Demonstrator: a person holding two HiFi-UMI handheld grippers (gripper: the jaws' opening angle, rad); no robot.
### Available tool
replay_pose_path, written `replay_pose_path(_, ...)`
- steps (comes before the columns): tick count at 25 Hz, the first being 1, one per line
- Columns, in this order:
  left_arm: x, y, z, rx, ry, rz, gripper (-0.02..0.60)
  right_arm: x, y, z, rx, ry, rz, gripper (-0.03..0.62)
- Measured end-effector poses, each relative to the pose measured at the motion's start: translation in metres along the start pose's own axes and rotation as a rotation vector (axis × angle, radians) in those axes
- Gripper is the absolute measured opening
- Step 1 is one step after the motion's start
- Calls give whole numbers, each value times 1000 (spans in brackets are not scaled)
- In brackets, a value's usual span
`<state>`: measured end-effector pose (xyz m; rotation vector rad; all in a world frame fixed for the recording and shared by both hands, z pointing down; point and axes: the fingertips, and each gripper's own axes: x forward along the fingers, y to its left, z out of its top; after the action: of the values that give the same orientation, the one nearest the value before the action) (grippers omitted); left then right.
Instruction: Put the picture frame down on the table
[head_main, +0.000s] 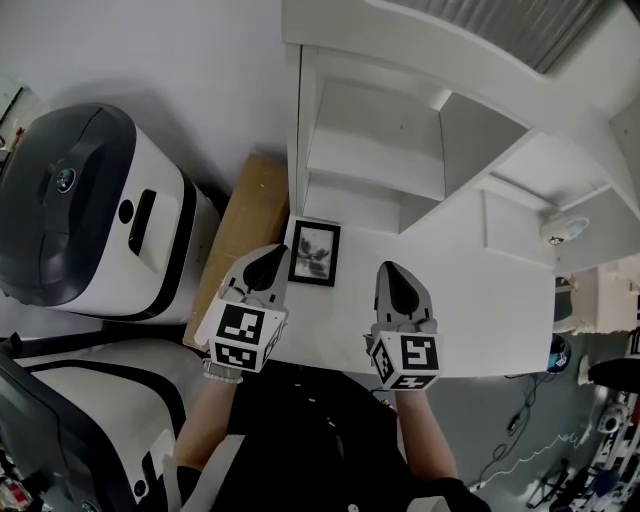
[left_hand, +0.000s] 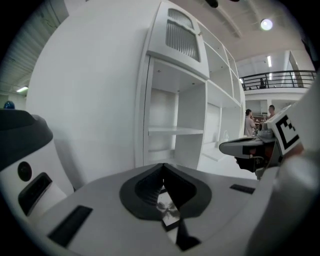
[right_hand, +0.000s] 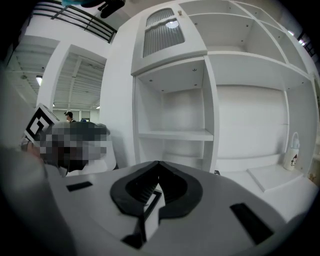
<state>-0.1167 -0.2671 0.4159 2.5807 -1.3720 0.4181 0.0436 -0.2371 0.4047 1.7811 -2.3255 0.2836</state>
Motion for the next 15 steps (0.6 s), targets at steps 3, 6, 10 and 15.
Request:
replay_pose_path(3, -13, -7, 15, 38, -41, 0, 2, -9, 1, 5, 9, -13, 15, 2)
replay_pose_path(6, -25, -14, 31, 50, -85, 1, 2, -16, 3, 12, 12, -31, 30, 2)
replay_pose_path(10, -39, -21, 47, 29, -135, -8, 2, -22, 8, 28, -2, -77, 49, 2)
replay_pose_path(15, -53, -27, 66, 29, -170, -10, 2, -29, 15, 49, -64, -123, 60, 2)
